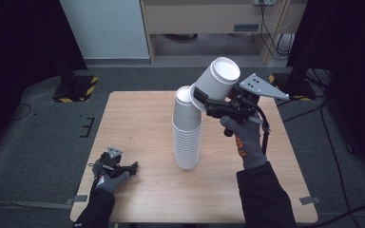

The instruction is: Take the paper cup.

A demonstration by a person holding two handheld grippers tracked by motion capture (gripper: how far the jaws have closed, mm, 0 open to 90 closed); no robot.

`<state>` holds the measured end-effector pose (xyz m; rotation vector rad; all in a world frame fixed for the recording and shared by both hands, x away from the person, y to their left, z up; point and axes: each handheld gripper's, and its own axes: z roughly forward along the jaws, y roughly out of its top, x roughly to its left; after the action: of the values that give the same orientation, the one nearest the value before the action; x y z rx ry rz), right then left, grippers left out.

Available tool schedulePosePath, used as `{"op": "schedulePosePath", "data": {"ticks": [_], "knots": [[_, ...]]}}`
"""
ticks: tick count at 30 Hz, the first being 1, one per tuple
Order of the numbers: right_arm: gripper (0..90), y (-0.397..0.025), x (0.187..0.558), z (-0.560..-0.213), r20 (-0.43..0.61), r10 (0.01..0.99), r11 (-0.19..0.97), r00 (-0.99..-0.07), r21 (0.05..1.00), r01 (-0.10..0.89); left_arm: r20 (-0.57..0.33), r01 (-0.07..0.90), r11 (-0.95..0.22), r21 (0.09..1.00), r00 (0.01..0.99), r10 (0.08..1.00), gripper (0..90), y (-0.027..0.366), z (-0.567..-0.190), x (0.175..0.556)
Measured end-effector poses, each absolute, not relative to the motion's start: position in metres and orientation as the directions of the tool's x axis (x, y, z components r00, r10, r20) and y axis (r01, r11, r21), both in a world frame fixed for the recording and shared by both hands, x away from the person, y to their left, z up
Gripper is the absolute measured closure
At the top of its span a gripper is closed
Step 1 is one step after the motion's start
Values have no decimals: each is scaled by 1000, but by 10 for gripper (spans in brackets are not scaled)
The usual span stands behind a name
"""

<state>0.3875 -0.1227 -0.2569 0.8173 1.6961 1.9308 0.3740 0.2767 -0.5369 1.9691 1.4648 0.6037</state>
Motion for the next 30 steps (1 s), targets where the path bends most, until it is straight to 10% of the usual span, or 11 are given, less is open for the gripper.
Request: {"op": "schedulePosePath", "data": {"ticks": [30], "knots": [[144,-182,363,-314,262,709,-219,-654,964,149,4,683,-207,701,286,958,12,277,-537,374]]}}
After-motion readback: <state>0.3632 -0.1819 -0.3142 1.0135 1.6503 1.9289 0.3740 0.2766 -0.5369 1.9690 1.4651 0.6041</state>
